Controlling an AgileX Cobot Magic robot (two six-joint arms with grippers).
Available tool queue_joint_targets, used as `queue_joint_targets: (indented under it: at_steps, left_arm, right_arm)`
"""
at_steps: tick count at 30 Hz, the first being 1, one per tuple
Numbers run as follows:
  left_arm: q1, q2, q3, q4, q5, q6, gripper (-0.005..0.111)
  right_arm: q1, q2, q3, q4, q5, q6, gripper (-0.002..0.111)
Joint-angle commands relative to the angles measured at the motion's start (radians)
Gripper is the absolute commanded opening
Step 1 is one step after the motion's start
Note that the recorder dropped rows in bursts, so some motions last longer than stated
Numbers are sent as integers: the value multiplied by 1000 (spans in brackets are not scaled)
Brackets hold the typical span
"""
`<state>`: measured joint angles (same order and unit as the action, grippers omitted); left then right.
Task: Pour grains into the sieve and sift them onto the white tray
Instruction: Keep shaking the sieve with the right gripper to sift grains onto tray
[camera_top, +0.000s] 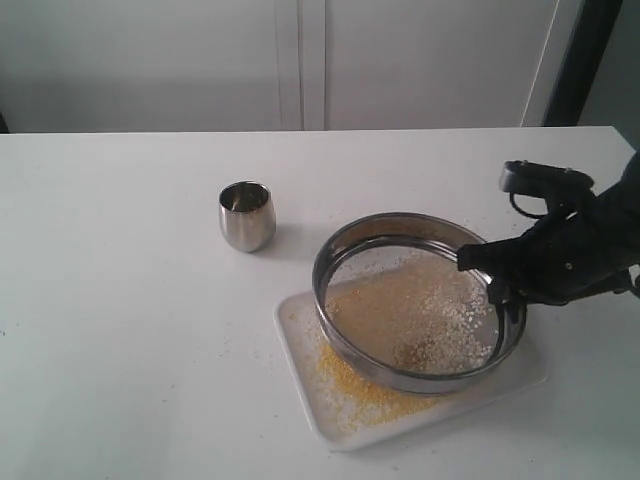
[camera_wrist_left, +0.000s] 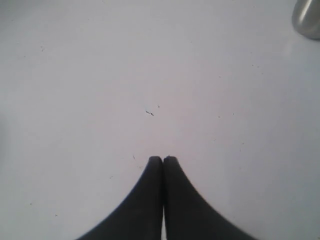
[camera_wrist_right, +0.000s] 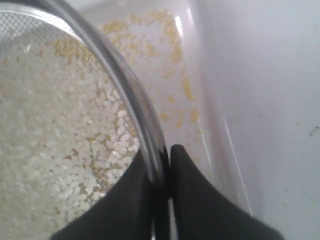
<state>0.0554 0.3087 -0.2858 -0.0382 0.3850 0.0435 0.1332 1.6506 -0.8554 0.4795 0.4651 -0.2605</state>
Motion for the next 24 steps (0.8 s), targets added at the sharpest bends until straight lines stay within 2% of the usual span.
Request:
queue_joint_targets:
  at_steps: [1,4,6,9,11,14,16,19,21,24]
  left_arm:
    - [1,-5,7,-9,0,2,0]
    - [1,-5,7,-9,0,2,0]
    - [1,-5,7,-9,0,2,0]
    - [1,-5,7,-9,0,2,0]
    - [1,-5,7,-9,0,2,0]
    - [1,-5,7,-9,0,2,0]
    - [1,-5,7,-9,0,2,0]
    - [1,-5,7,-9,0,2,0]
    - [1,-5,7,-9,0,2,0]
    - [1,-5,7,-9,0,2,0]
  right_arm:
    - [41,-14,-4,10,15,-74,0]
    - [-5,-22,-2,-103,-14,89,0]
    - [-23,-22,-2,-101,-19,152,0]
    - [21,-20,-2,-31,-10,40,0]
    - [37,-22,-4,-52,-5,21,0]
    - [-19,-25,-4,-128,-19,119,0]
    - [-37,-23,-4,-99,-23,162,0]
    - [26,-19,-4,-39,-15,46,0]
    - [50,-19,-4,-63,-9,18,0]
    - [-27,-23,-4,-135,-37,219,0]
